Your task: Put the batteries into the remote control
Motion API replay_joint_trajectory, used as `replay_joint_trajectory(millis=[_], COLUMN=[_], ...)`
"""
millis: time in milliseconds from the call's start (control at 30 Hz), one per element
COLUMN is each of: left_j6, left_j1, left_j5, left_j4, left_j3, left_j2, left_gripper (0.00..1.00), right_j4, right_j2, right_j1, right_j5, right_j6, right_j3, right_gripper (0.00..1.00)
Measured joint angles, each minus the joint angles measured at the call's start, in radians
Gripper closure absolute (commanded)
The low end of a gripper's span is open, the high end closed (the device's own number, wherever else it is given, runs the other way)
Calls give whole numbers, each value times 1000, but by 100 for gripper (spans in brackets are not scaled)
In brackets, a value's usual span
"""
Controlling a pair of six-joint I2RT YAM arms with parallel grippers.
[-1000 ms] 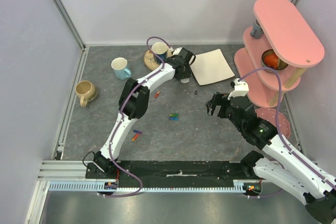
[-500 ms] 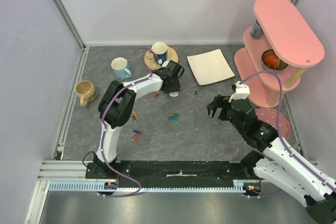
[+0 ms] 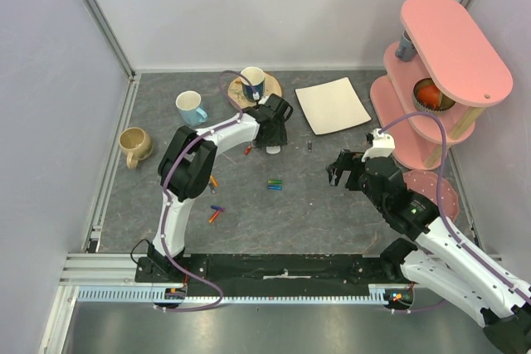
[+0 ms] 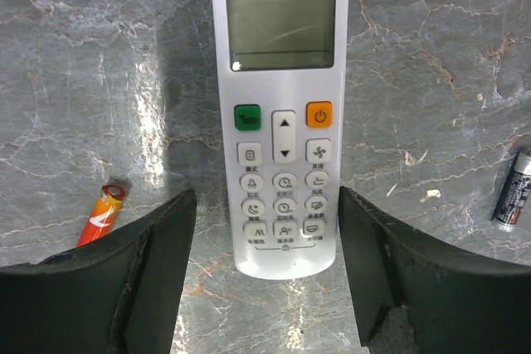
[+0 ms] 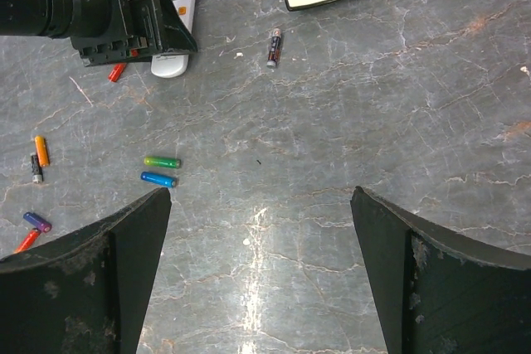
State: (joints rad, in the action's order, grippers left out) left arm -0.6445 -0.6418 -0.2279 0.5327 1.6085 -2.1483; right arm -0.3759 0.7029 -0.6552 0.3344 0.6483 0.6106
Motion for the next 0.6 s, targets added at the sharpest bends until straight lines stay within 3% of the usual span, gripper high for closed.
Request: replay_joint_trajectory(millis=[600], left_j6=[97], left_j1=[1], left_j5=[-60], left_j4=[129], left_j3=[256], left_j2=[-158], left_gripper=[33], right_j4=[0], right_j2=[6], right_j1=[0], right_j5=[-2], right_j6=[11], right_j3=[-3], right_gripper=[2])
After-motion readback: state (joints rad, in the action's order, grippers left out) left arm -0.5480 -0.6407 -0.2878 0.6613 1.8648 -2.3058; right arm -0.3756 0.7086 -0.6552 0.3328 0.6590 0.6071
